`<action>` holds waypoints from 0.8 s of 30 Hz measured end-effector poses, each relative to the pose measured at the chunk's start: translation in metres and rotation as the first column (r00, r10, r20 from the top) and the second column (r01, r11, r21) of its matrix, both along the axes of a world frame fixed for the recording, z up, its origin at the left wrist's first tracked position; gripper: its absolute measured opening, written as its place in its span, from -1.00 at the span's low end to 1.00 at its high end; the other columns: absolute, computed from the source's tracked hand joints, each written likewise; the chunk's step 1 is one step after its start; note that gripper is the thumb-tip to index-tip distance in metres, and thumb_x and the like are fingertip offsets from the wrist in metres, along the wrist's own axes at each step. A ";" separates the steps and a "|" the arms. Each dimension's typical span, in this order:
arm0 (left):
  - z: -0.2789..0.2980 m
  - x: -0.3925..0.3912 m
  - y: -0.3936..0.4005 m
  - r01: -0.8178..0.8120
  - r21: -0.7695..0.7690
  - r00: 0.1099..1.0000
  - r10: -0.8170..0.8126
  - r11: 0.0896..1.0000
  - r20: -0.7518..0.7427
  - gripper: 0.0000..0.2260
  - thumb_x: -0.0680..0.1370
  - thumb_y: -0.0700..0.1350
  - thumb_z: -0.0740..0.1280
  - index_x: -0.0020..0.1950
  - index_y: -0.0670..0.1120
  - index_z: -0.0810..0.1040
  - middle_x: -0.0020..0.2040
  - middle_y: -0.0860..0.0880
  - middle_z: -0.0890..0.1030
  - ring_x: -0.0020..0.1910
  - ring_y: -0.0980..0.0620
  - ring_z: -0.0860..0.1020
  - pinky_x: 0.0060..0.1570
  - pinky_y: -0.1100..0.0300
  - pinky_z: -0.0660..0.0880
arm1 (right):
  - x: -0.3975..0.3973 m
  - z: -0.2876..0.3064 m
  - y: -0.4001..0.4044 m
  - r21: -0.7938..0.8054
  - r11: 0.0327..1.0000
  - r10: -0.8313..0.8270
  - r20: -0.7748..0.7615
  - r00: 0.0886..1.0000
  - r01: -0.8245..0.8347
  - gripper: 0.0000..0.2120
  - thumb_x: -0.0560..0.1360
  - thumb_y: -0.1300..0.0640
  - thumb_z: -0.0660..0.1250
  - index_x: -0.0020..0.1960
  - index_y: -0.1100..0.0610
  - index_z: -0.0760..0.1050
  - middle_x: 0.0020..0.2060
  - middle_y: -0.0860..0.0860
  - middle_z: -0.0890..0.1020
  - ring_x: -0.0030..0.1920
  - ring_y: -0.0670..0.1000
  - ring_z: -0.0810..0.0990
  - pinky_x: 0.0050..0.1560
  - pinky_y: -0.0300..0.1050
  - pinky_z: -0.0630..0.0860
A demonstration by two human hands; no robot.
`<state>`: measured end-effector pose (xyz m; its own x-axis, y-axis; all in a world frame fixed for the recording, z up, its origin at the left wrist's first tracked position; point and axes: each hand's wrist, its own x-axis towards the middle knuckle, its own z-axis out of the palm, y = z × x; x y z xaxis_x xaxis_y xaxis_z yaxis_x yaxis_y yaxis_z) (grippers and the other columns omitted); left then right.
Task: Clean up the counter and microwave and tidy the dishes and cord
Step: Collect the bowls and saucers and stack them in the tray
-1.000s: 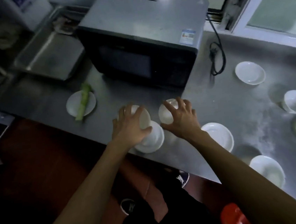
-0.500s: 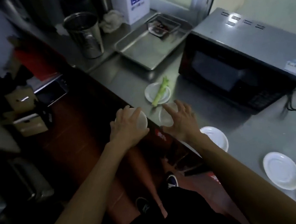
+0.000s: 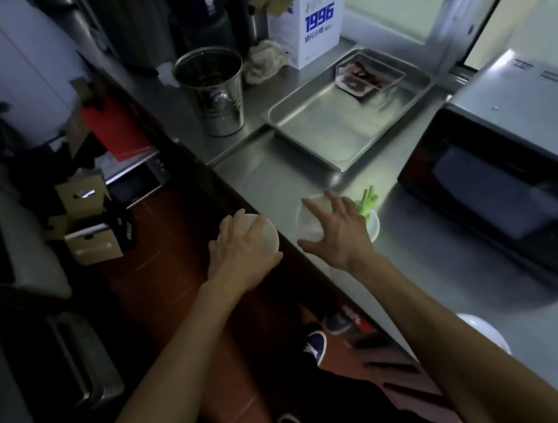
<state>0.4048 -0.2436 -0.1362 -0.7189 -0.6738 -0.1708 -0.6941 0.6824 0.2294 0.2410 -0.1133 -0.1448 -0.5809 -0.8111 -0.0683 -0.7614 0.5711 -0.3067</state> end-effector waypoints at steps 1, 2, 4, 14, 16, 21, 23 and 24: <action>0.003 -0.012 -0.011 0.004 0.002 1.000 -0.004 1.000 -0.001 -0.28 0.44 0.34 0.33 0.49 0.21 0.08 0.55 -0.02 0.06 0.52 -0.12 0.06 0.31 -0.23 0.30 | -0.012 0.000 -0.011 -0.005 1.000 -0.009 0.000 1.000 0.009 -0.17 0.38 -0.31 0.40 0.55 -0.21 0.12 0.55 0.09 0.12 0.49 0.24 0.10 0.34 0.28 0.29; 0.006 -0.024 -0.022 0.007 0.004 1.000 -0.007 1.000 -0.001 -0.29 0.44 0.33 0.32 0.49 0.21 0.08 0.54 -0.01 0.07 0.51 -0.12 0.07 0.31 -0.23 0.30 | -0.024 0.000 -0.020 -0.009 1.000 -0.020 0.001 1.000 0.020 -0.17 0.38 -0.32 0.39 0.54 -0.22 0.12 0.55 0.09 0.12 0.49 0.24 0.11 0.34 0.28 0.29; 0.011 -0.046 -0.043 0.011 0.006 1.000 -0.011 1.000 -0.004 -0.29 0.44 0.32 0.32 0.50 0.20 0.09 0.53 -0.01 0.09 0.49 -0.11 0.08 0.30 -0.21 0.29 | -0.047 0.000 -0.037 -0.023 0.999 -0.034 0.004 0.999 0.034 -0.17 0.37 -0.32 0.39 0.54 -0.22 0.13 0.55 0.08 0.12 0.49 0.24 0.11 0.33 0.27 0.32; 0.021 -0.162 -0.103 0.088 0.014 0.993 -0.087 0.996 -0.074 -0.21 0.40 0.31 0.36 0.56 0.18 0.13 0.55 -0.02 0.11 0.51 -0.12 0.09 0.36 -0.23 0.30 | -0.145 0.017 -0.087 -0.073 0.984 -0.156 0.052 0.986 0.160 -0.15 0.39 -0.29 0.40 0.56 -0.20 0.08 0.56 0.09 0.09 0.51 0.24 0.07 0.36 0.26 0.29; 0.018 -0.184 -0.115 0.117 0.009 0.988 -0.116 0.993 -0.099 -0.21 0.37 0.32 0.35 0.54 0.18 0.16 0.54 -0.01 0.14 0.49 -0.13 0.12 0.35 -0.22 0.32 | -0.164 0.015 -0.092 -0.063 0.978 -0.196 0.043 0.980 0.199 -0.14 0.39 -0.28 0.41 0.56 -0.20 0.07 0.56 0.08 0.08 0.51 0.23 0.07 0.35 0.27 0.29; 0.007 -0.242 -0.148 0.193 0.026 0.972 -0.187 0.981 -0.139 -0.29 0.32 0.34 0.33 0.42 0.19 0.23 0.46 -0.01 0.24 0.42 -0.15 0.21 0.26 -0.18 0.40 | -0.201 0.005 -0.107 -0.040 0.945 -0.322 0.047 0.945 0.324 -0.14 0.39 -0.30 0.41 0.56 -0.19 0.07 0.57 0.05 0.08 0.53 0.22 0.05 0.37 0.30 0.27; 0.004 -0.266 -0.166 0.240 0.025 0.959 -0.233 0.970 -0.163 -0.32 0.35 0.30 0.38 0.42 0.20 0.26 0.46 0.01 0.25 0.43 -0.13 0.21 0.23 -0.18 0.41 | -0.219 0.001 -0.119 -0.035 0.927 -0.372 0.062 0.926 0.375 -0.12 0.39 -0.30 0.41 0.56 -0.16 0.06 0.57 0.04 0.07 0.54 0.22 0.04 0.39 0.31 0.25; 0.004 -0.278 -0.176 0.271 0.014 0.950 -0.265 0.963 -0.165 -0.30 0.37 0.28 0.40 0.45 0.21 0.26 0.47 0.01 0.24 0.44 -0.13 0.21 0.24 -0.17 0.41 | -0.229 0.000 -0.126 -0.031 0.915 -0.399 0.066 0.914 0.402 -0.12 0.39 -0.30 0.42 0.56 -0.16 0.05 0.57 0.03 0.07 0.54 0.21 0.04 0.40 0.32 0.24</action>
